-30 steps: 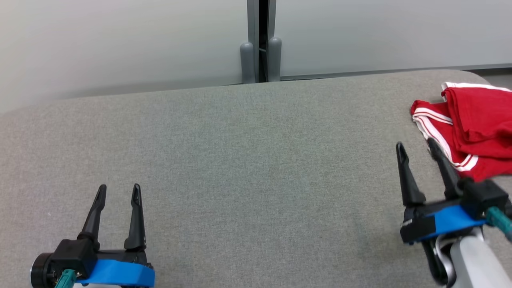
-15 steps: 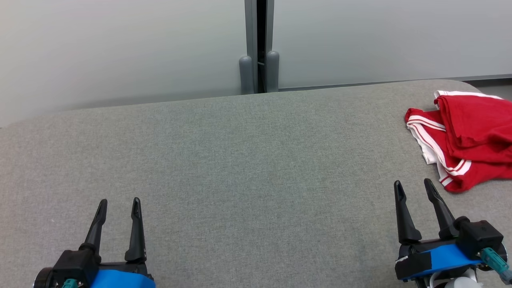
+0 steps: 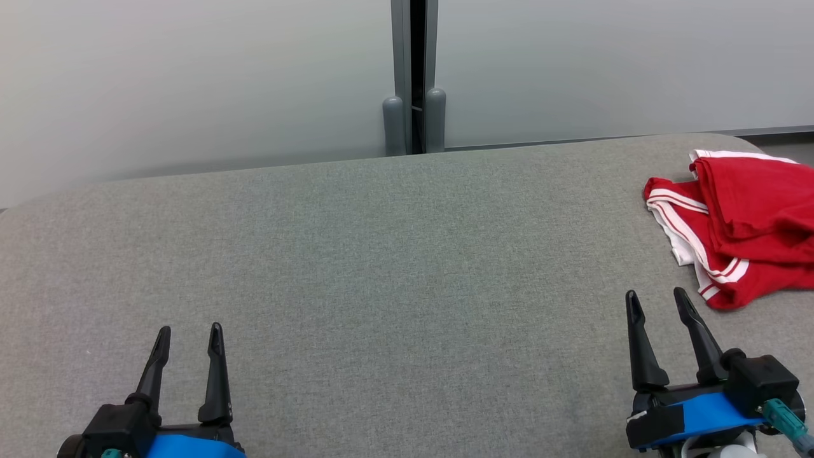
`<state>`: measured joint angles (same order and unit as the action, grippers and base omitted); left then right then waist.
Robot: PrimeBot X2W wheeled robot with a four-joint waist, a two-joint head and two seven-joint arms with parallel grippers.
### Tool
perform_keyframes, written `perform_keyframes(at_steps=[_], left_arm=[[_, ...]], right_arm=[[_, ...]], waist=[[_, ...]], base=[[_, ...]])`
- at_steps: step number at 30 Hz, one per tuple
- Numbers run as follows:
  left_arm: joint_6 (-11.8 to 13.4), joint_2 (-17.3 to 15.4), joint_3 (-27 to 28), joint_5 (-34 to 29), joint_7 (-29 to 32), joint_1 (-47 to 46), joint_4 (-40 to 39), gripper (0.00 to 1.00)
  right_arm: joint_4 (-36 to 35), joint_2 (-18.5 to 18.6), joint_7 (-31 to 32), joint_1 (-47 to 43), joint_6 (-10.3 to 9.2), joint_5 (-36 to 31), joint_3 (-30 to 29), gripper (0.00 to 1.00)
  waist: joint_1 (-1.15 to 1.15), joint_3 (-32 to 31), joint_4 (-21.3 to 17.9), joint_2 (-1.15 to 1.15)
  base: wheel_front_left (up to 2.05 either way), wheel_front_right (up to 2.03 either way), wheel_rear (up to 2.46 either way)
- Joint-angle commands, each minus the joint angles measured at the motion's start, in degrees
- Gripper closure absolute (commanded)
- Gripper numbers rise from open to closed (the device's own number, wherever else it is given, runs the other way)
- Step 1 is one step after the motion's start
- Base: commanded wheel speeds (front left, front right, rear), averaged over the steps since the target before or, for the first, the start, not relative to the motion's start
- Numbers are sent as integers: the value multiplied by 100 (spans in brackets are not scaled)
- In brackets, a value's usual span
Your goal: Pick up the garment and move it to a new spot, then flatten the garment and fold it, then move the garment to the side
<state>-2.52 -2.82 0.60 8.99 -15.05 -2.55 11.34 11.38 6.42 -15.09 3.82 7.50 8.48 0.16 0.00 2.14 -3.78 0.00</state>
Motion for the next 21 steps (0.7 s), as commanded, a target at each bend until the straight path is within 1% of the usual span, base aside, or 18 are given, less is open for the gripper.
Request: perform_keyframes(at_steps=[1,2,7,21], left_arm=[[-19,-21,14,25,-14,47,11,0],[-10,0,0,10,0,1,8,100],[-16,48,1,97,73,53,271,100],[-108,34,113,1641,463,-39,267,100]], right_arm=[[-17,-28,-4,-75,-3,-36,-10,0],[6,-6,0,-1,0,1,1,100],[231,-27,30,-70,0,110,10,100],[232,-89,433,-3,0,1657,-124,100]], waist=[[0,-2,2,0],[0,-3,2,0],[0,-5,6,0],[0,-28,48,0]], base=[[0,0,0],[0,0,0],[0,0,0],[0,0,0]])
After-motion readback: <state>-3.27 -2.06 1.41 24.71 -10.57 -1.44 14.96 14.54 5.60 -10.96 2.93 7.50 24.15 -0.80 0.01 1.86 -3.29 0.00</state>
